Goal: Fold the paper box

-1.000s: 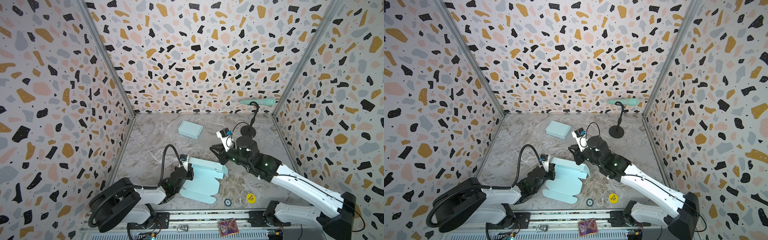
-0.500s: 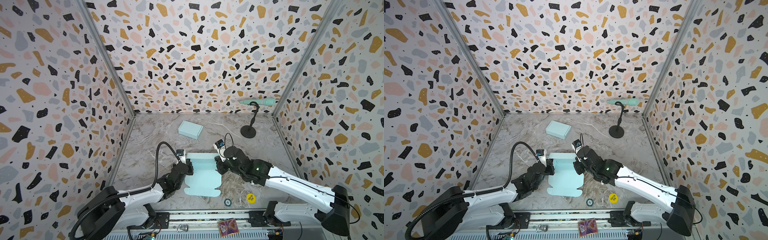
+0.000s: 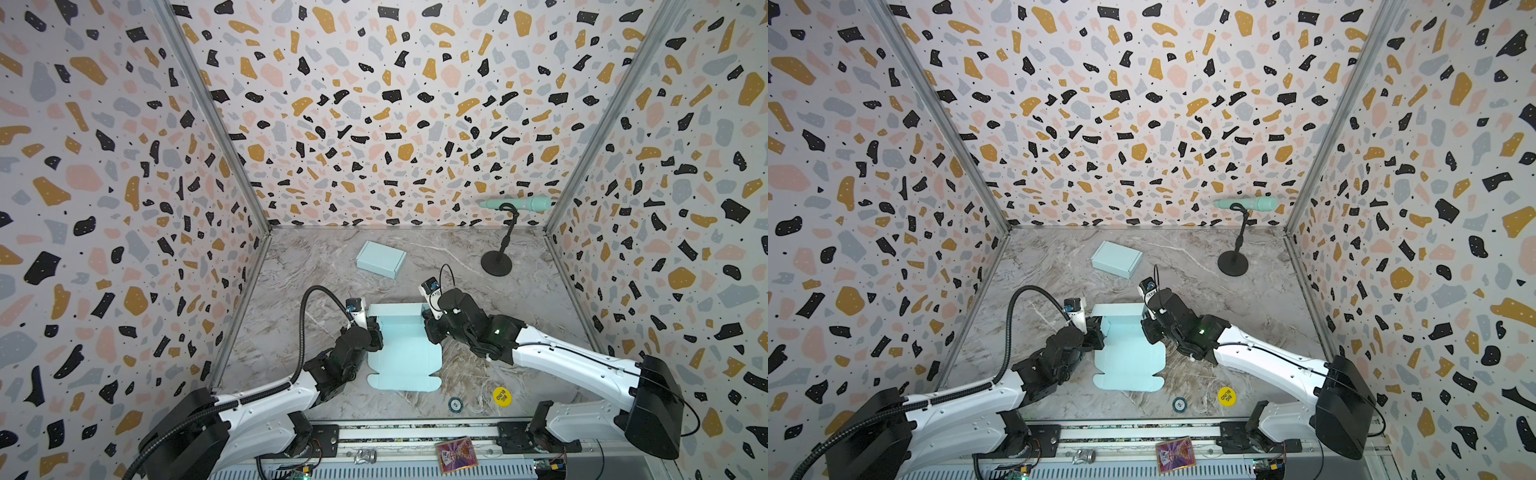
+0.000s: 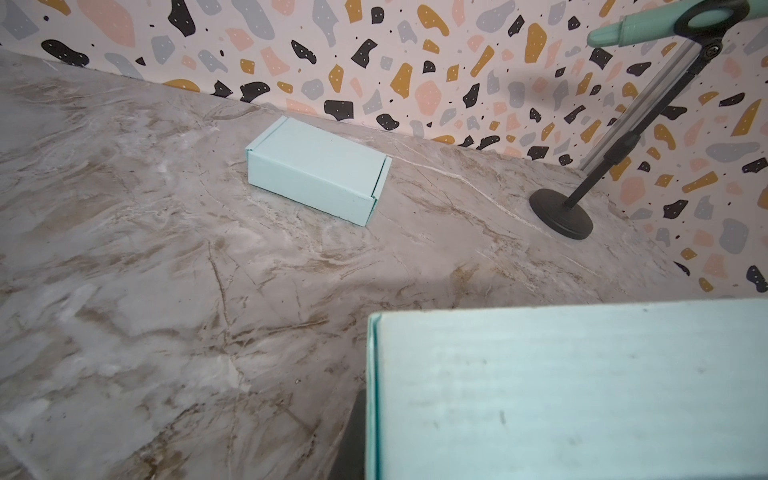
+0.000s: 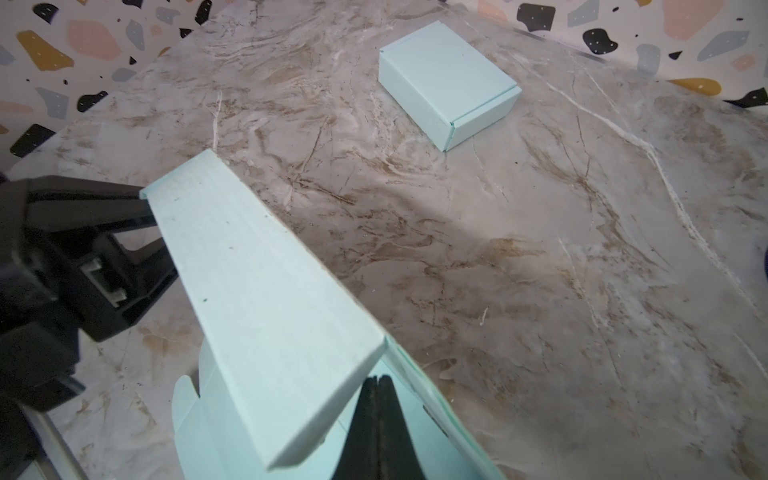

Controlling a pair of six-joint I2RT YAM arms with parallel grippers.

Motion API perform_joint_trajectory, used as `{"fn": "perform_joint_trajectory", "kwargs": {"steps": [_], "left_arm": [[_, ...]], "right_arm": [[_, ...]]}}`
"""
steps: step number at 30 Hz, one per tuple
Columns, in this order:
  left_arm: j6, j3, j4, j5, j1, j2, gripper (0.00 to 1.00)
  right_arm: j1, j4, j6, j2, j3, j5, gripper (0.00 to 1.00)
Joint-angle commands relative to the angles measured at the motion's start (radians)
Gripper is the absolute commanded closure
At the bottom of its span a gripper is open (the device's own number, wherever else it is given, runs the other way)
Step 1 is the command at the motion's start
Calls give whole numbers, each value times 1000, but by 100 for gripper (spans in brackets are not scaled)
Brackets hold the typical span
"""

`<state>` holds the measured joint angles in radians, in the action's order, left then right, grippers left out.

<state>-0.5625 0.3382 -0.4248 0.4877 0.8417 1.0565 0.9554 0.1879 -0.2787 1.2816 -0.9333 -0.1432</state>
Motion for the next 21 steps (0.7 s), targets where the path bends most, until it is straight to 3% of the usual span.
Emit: {"fn": "perform_joint_trajectory", "kwargs": {"steps": [1,3,7,13,17,21], "left_arm": [[-13,12,-16,-23,-1,-29,100],[-27,22,5,-28,-9,-48,100],[-68,16,18,-97,-80,-104,100],[-77,25,68,-223,-214,-190,100],[-89,37,84,-338,-306,-239,100],[-109,48,75,-441,-362,-271,100]], "right_arm": [[3,-146,49,-57,15,77,100],[3,-190,56,-109,52,75,95],[-11,-298,62,-288,178,74,73],[-160,-506,-45,-628,433,218,39],[-285,-609,-117,-723,565,356,34],[-337,-736,-148,-677,633,458,34]]}}
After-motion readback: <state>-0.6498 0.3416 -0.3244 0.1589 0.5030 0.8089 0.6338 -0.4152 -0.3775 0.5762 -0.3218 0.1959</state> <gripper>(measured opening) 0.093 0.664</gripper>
